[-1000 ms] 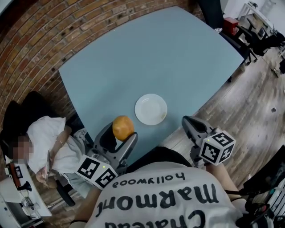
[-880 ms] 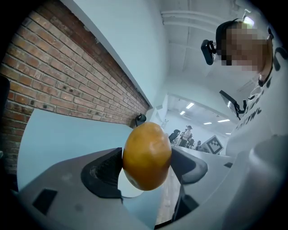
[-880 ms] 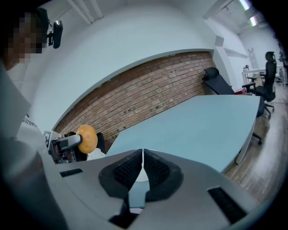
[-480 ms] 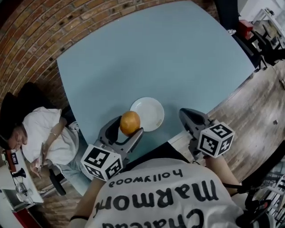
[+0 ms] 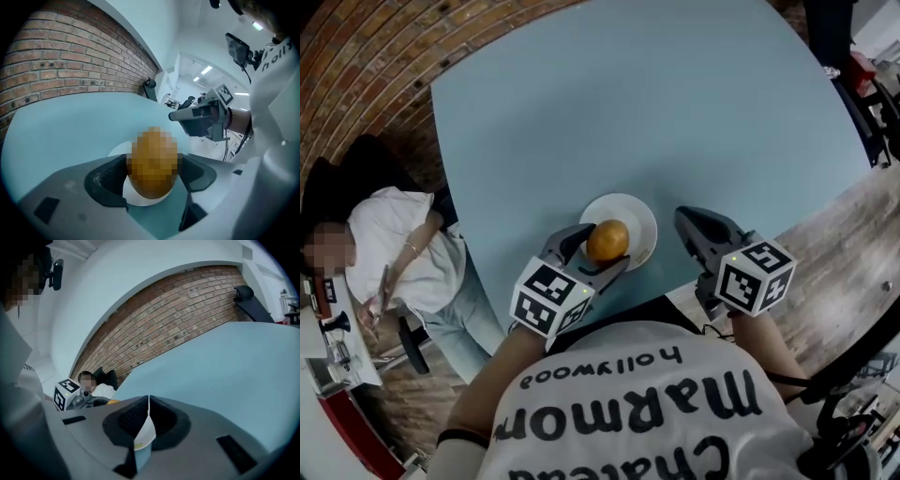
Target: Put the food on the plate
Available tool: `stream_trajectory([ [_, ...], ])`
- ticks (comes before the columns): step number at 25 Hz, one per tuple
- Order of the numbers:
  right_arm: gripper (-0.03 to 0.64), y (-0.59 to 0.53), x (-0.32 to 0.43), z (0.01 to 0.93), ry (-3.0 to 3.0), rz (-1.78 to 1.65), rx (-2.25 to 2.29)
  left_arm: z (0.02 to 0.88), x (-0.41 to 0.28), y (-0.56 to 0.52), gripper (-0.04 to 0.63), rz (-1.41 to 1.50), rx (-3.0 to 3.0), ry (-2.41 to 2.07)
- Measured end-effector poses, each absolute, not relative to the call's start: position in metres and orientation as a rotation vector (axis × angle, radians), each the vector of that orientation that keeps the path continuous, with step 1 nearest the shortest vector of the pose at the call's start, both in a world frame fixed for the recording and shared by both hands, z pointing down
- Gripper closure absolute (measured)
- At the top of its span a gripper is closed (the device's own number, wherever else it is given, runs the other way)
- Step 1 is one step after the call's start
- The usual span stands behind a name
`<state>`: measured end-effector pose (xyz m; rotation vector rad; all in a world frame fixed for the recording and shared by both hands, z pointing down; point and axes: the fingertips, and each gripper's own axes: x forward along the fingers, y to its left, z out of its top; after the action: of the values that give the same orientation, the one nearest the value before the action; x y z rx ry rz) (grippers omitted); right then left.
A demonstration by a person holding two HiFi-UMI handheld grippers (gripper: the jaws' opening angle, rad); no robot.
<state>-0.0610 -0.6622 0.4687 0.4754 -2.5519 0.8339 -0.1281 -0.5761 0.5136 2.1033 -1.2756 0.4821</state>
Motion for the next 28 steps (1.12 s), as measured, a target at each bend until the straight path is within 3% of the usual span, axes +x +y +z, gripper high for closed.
stream_trajectory([
  [14, 0.604, -0.672, -0.068, 0.487, -2.525, 0.831, 0.429, 0.542, -0.123, -0.59, 0.267, 0.698, 2.125, -1.264],
  [28, 0.604, -0.672, -0.06, 0.481, -2.538, 0.879, 0.467, 0.527, -0.123, -0.593, 0.265, 0.621, 2.162, -1.273],
])
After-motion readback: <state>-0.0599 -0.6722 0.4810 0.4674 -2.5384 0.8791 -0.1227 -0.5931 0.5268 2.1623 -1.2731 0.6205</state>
